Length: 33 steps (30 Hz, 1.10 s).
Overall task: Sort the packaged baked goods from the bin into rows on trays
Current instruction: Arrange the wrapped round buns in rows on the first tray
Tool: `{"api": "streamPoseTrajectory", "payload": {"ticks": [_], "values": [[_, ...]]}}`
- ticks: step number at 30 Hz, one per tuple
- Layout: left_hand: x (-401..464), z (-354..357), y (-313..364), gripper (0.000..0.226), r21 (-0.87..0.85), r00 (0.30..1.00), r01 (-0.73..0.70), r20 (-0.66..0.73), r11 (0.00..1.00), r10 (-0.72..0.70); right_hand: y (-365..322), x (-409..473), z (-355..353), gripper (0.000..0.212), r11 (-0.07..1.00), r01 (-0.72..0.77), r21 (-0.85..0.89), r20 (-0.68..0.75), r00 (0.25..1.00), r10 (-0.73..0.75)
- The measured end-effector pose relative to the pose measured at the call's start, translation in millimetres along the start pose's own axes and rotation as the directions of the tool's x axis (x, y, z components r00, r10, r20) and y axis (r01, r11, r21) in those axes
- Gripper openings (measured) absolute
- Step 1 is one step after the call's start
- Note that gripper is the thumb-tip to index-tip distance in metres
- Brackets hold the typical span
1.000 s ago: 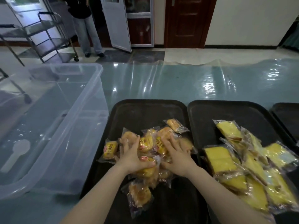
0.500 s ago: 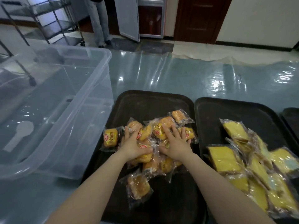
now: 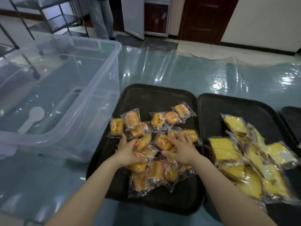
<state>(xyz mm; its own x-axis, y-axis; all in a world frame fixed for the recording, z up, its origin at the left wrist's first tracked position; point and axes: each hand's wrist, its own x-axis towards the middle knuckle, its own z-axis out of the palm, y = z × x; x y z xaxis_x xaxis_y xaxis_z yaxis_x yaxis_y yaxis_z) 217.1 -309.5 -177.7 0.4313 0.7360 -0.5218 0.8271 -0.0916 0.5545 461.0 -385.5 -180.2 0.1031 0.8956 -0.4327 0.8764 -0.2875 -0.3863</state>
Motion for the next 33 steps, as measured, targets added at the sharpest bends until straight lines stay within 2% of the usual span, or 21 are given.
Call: {"api": "streamPoseTrajectory", "payload": {"ticks": [2,3,6,8,10,12,14,16,19,23,26,28,30,33], "values": [[-8,0,-5,0.117,0.002,1.000,0.018,0.002,1.000,-0.018,-1,-2,-1,0.101,0.999,0.015,0.038,-0.019,1.000,-0.015],[-12,0,-8,0.122,0.008,1.000,0.015,0.001,1.000,-0.015,-1,-2,-2,0.094,0.999,0.025,0.045,-0.035,0.999,-0.024],[-17,-6,-11,0.137,-0.007,1.000,0.004,0.011,1.000,-0.004,-3,-4,-4,0.051,0.999,0.010,0.042,-0.111,0.994,-0.006],[-17,-12,-11,0.138,-0.072,0.998,-0.027,0.051,0.997,0.031,-6,-4,-3,0.044,0.997,-0.001,0.080,-0.199,0.980,0.017],[-17,-16,-7,0.128,-0.200,0.994,-0.084,0.047,0.976,0.095,-11,-4,-4,0.040,0.990,0.020,0.141,-0.310,0.950,0.025],[-14,-17,-1,0.104,-0.334,0.990,-0.137,-0.067,0.933,0.121,-13,0,-7,0.034,0.982,0.050,0.182,-0.381,0.924,0.024],[-9,-16,4,0.081,-0.360,0.974,-0.159,-0.210,0.919,0.086,-14,6,-12,0.031,0.975,0.069,0.212,-0.411,0.911,0.025],[1,-15,7,0.068,-0.284,0.949,-0.167,-0.307,0.944,0.076,-14,13,-16,0.029,0.968,0.084,0.237,-0.432,0.901,0.027],[17,-16,17,0.060,-0.220,0.917,-0.218,-0.378,0.951,0.123,-13,26,-26,0.035,0.958,0.088,0.274,-0.442,0.896,0.044],[51,-21,30,0.060,-0.040,0.916,-0.178,-0.371,0.983,0.151,-14,48,-35,0.047,0.963,0.071,0.258,-0.419,0.907,0.046],[80,-26,30,0.059,0.144,0.943,-0.110,-0.299,0.983,0.149,-14,69,-37,0.053,0.976,0.081,0.201,-0.367,0.930,-0.002],[98,-29,29,0.060,0.196,0.954,-0.088,-0.266,0.977,0.140,-15,83,-38,0.055,0.988,0.061,0.145,-0.329,0.944,-0.010],[115,-33,28,0.065,0.219,0.951,-0.062,-0.283,0.974,0.124,-14,98,-40,0.054,0.992,0.046,0.114,-0.337,0.941,-0.005],[141,-41,29,0.069,0.247,0.915,-0.044,-0.379,0.968,0.138,-13,123,-46,0.055,0.988,0.050,0.145,-0.357,0.934,0.005]]}}
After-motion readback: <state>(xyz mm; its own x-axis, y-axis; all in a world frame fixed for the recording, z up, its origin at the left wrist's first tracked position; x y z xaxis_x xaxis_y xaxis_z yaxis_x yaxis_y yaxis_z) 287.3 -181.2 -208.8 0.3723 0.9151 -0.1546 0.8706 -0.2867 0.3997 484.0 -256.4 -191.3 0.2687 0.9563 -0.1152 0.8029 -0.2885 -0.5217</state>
